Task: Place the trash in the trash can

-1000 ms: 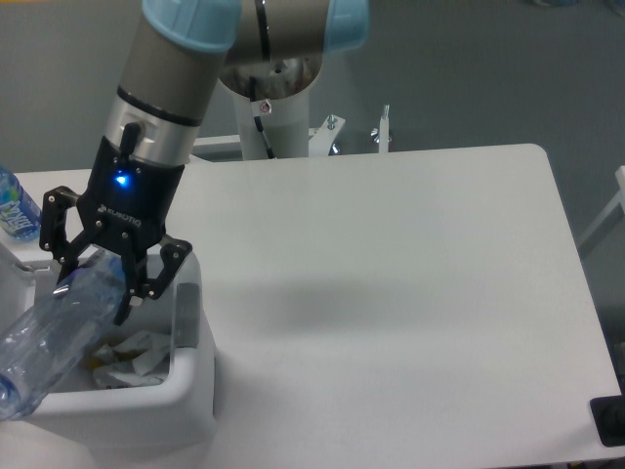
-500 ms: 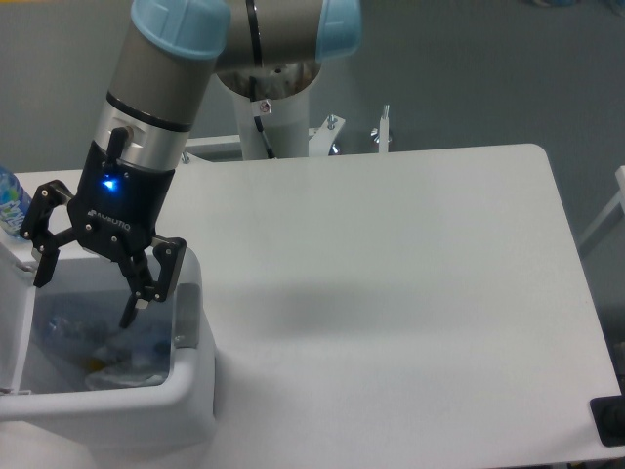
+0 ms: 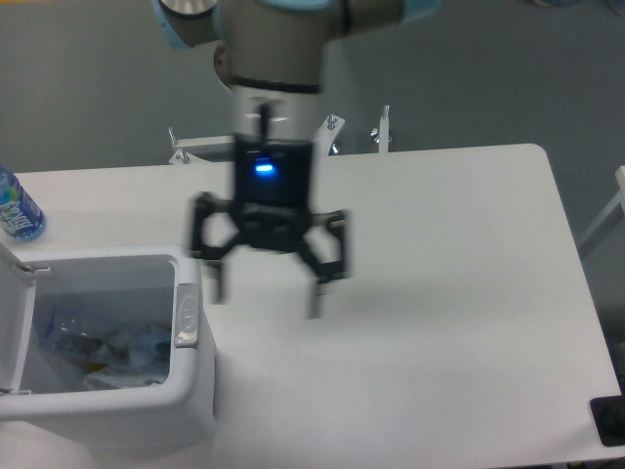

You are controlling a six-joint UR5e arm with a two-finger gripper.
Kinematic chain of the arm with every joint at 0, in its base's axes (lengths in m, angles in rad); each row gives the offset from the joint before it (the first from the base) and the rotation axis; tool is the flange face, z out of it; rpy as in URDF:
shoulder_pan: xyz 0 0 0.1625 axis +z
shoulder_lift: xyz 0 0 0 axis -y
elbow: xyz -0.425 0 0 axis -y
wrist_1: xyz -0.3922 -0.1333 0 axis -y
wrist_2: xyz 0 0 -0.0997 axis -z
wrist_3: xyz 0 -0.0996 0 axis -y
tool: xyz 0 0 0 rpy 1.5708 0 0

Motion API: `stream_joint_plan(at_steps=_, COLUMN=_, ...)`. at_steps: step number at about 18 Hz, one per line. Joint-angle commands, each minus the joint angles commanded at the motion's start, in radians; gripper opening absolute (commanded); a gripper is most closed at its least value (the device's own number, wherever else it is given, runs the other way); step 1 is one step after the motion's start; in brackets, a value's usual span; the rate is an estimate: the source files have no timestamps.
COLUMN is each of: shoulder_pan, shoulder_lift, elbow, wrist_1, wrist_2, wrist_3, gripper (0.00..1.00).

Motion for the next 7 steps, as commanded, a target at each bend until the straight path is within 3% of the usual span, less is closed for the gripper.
stream_joint_plan(at_steps=3, shoulder_pan=0.008, shoulder_lift=0.008, elbow=-0.006, wrist_1=-0.110, wrist_2=0.129, wrist_3=0.195, gripper=1.00)
stream_joint_plan(at_steps=7, shoulder_pan=0.049, shoulder_lift=0.044, elbow=-0.008, wrist_1=-0.216, wrist_2=0.128, wrist_3=0.375, gripper=1.00)
